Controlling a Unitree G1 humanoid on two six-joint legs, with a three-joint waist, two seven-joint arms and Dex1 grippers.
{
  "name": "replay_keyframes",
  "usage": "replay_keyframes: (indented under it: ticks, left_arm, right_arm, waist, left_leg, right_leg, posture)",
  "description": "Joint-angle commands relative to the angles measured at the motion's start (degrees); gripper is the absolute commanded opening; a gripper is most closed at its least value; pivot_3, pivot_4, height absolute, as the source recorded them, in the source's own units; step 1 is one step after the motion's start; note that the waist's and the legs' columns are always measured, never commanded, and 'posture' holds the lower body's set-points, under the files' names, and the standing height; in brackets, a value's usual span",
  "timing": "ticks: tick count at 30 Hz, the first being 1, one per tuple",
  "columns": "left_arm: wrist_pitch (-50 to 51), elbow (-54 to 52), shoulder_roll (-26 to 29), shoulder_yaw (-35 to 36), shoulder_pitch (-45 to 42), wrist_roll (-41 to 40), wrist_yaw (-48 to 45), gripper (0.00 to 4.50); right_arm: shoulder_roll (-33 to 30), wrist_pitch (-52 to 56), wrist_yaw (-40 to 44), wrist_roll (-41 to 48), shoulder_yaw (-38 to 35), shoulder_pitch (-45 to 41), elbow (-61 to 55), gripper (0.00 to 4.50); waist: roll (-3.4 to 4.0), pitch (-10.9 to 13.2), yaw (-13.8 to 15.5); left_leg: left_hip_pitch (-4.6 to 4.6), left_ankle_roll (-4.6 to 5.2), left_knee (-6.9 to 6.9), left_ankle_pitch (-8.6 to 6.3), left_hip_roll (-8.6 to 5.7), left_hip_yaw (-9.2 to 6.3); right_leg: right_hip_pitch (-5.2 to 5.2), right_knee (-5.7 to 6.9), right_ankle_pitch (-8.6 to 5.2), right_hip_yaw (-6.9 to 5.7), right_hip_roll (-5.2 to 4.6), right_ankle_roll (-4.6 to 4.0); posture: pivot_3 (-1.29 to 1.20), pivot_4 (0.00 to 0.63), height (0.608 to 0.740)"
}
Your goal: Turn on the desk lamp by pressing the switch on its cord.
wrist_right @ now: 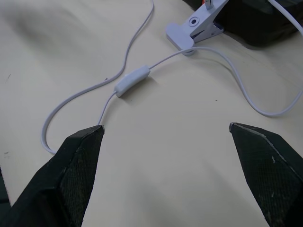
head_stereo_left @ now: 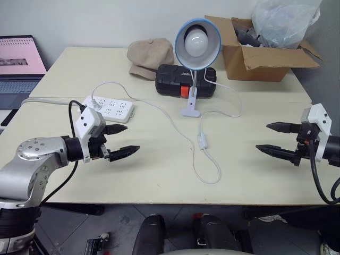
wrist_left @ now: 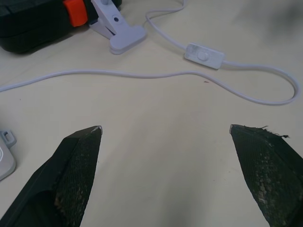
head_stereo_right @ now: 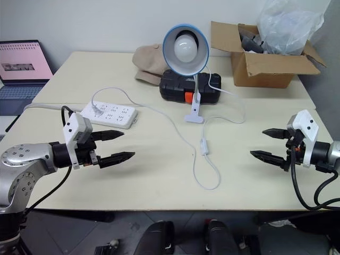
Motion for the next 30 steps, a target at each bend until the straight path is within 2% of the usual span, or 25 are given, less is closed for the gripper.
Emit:
replay_keyframes:
  ticks: [1, 8, 12, 15, 18, 22, 30]
  left_arm:
    - [-0.5, -1.5, 0.2, -0.2, -1.3, -0.5, -0.4, 4.50]
    - [-1.3, -2.6, -0.4, -0.7, -2.2, 0.2, 1.2, 4.50]
    - [-1.3, -3.0, -0.7, -1.2, -2.6, 0.9, 2.0, 4.50]
    - [-2.3, -3.1, 0.4, -2.1, -1.3, 1.1, -0.7, 4.50]
    - [-7.5, -2.9, 2.5, -4.5, 1.2, 4.8, -4.3, 4.50]
    - [-9.6, -2.5, 1.6, -5.9, 1.8, 5.4, -5.1, 4.50]
    - [-15.4, 0.1, -0.3, -9.9, 1.0, 10.3, -5.0, 4.50]
  right_arm:
    - [0.4, 0.6, -1.4, 1.5, -2.3, -1.0, -1.7, 4.44]
    - [-1.3, -2.6, -0.3, -3.4, 0.8, 0.4, -1.3, 4.44]
    - [-1.5, -0.3, -1.0, -3.5, 3.0, -1.2, -1.1, 4.44]
    - [-0.5, 5.9, -4.6, -2.1, 4.7, -5.2, -0.5, 4.44]
    - [2.1, 14.3, -8.2, 2.2, 5.6, -11.1, -1.0, 4.44]
    - [6.2, 27.9, -12.0, 9.6, 6.9, -20.1, 0.3, 4.44]
    - [19.4, 43.9, -23.3, 7.0, 14.5, -36.5, 13.6, 4.44]
  waist:
    - [0.00, 0.0, 0.0]
    - [0.00, 0.0, 0.0]
    - [-0.01, 0.0, 0.0]
    - [-0.01, 0.0, -0.1]
    - [-0.01, 0.0, -0.3]
    - [0.00, 0.0, -0.1]
    - [-0.01, 0.0, -0.1]
  left_leg:
    - [0.00, 0.00, 0.00, 0.00, 0.00, 0.00]
    - [0.00, 0.00, 0.00, 0.00, -0.01, 0.00]
    - [0.00, 0.00, 0.00, 0.00, -0.01, 0.01]
    - [0.01, 0.00, 0.01, 0.00, 0.00, 0.02]
    - [0.02, 0.00, 0.01, 0.00, 0.01, 0.02]
    - [0.00, -0.01, -0.02, 0.00, 0.03, 0.01]
    - [-0.10, 0.01, -0.01, 0.00, 0.01, 0.03]
  right_leg:
    - [0.00, 0.00, 0.00, 0.00, 0.00, 0.00]
    - [0.00, 0.00, 0.00, 0.01, 0.00, 0.00]
    - [0.00, 0.00, 0.00, 0.02, 0.00, 0.00]
    - [-0.01, 0.02, 0.00, 0.02, 0.00, 0.00]
    - [-0.02, 0.04, 0.01, 0.04, 0.02, 0.00]
    - [-0.04, 0.04, -0.02, 0.04, 0.02, -0.06]
    - [-0.10, 0.03, -0.02, 0.04, 0.00, -0.06]
  posture:
    - [0.00, 0.150, 0.740]
    - [0.00, 0.150, 0.740]
    - [0.00, 0.150, 0.740]
    - [0.00, 0.150, 0.740]
    - [0.00, 0.150, 0.740]
    - [0.00, 0.150, 0.740]
    - [0.00, 0.150, 0.740]
